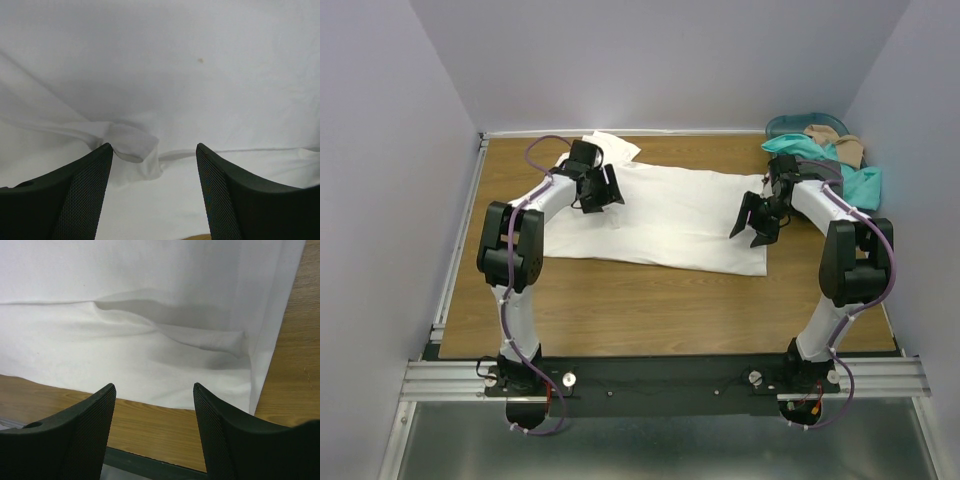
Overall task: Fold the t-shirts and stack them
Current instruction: Fold the tshirt
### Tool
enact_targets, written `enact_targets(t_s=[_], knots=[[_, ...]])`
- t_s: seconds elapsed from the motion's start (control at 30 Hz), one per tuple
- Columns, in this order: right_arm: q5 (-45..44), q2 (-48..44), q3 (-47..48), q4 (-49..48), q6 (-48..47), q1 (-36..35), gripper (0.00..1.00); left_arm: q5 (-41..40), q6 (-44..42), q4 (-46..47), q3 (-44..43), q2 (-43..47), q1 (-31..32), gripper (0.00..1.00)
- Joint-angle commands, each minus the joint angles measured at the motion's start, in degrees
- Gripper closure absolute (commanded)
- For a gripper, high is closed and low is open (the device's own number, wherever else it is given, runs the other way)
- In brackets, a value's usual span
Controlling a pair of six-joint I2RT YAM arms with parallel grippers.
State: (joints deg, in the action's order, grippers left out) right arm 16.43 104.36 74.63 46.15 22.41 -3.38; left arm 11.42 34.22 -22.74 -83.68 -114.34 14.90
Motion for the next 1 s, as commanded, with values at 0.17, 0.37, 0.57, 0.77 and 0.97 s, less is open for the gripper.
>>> enact_targets(t_s=[0.17, 0.37, 0.57, 0.77, 0.97], knots=[[1.5, 0.1, 0.3, 0.7, -0.4, 0.1, 0.3, 1.8, -2.8, -0.8, -7.1, -5.3, 1.1, 0.25], [1.3, 0.0, 0.3, 0.7, -0.4, 0.1, 0.3, 2.8, -2.7, 0.0, -9.4, -6.3, 1.4, 0.25], [1.3, 0.0, 0.2, 0.7, -0.4, 0.1, 0.29, 8.7, -1.5, 4.7, -10.9, -7.0, 1.6, 0.25], [1.2, -0.1, 1.0, 0.7, -1.3, 0.1, 0.3, 11.6, -1.8, 7.3, -11.6, -5.0, 1.7, 0.25], [1.9, 0.4, 4.1, 0.6, -2.8, 0.1, 0.29, 10.3, -3.3, 8.9, -6.3, 2.0, -0.8, 0.23]])
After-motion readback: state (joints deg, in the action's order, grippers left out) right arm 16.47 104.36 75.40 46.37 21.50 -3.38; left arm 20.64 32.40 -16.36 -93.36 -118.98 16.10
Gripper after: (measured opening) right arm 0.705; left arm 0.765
